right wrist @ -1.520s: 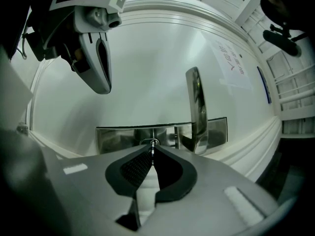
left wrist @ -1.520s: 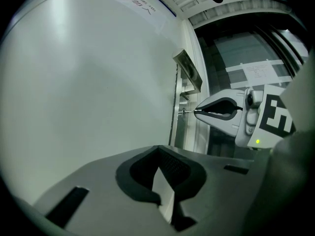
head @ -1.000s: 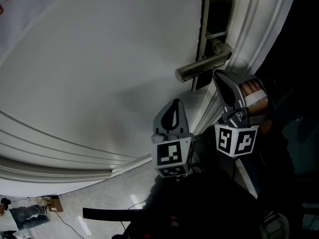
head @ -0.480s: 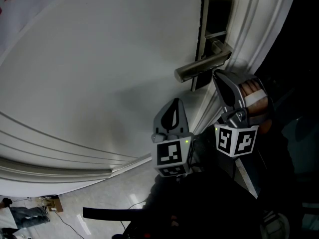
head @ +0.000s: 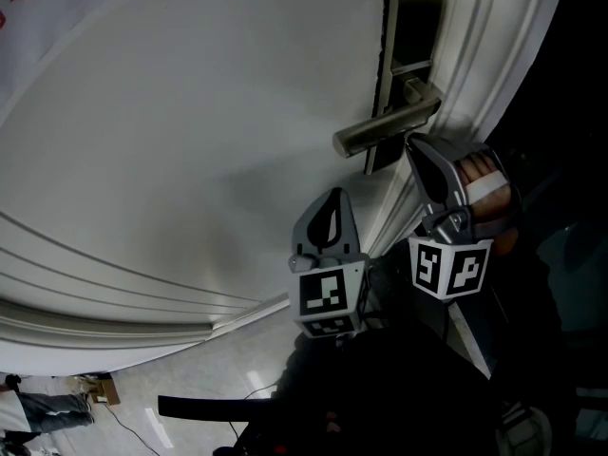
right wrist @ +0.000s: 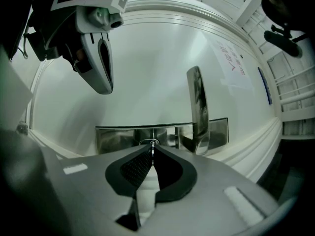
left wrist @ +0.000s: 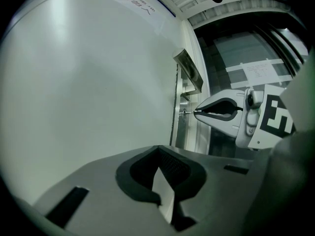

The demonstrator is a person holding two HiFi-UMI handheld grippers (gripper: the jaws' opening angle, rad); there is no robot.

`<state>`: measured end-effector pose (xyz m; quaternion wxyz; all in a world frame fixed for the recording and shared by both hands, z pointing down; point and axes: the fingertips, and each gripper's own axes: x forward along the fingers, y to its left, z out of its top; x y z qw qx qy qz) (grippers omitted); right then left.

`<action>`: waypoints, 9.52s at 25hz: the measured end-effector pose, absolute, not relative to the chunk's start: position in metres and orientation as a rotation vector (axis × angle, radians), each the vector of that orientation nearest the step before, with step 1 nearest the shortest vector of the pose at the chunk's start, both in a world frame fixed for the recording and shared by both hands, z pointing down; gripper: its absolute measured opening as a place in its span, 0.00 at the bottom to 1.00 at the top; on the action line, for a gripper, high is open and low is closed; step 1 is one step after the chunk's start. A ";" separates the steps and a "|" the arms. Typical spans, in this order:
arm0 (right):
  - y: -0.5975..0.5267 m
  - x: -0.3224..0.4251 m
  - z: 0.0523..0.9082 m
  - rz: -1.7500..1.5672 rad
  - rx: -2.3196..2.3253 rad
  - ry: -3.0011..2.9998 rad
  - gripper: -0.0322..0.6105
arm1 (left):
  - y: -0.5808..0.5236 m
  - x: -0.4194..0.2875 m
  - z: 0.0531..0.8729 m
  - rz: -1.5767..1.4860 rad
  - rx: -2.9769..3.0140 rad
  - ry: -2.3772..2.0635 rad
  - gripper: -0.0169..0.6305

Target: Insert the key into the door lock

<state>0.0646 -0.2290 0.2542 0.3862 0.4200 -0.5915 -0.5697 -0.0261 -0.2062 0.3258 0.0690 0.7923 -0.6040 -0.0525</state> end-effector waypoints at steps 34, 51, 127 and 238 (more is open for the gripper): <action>-0.232 0.062 0.253 -1.453 1.061 -1.496 0.07 | -0.208 -0.027 0.320 -0.199 2.377 -1.793 0.03; -0.231 0.062 0.253 -1.455 1.063 -1.498 0.07 | -0.208 -0.028 0.325 -0.166 2.369 -1.806 0.03; -0.235 0.061 0.254 -1.453 1.054 -1.483 0.07 | -0.212 -0.024 0.325 -0.162 2.389 -1.794 0.03; -0.202 0.092 0.287 -0.387 1.680 -2.471 0.05 | -0.199 -0.014 0.339 -0.086 2.418 -1.760 0.03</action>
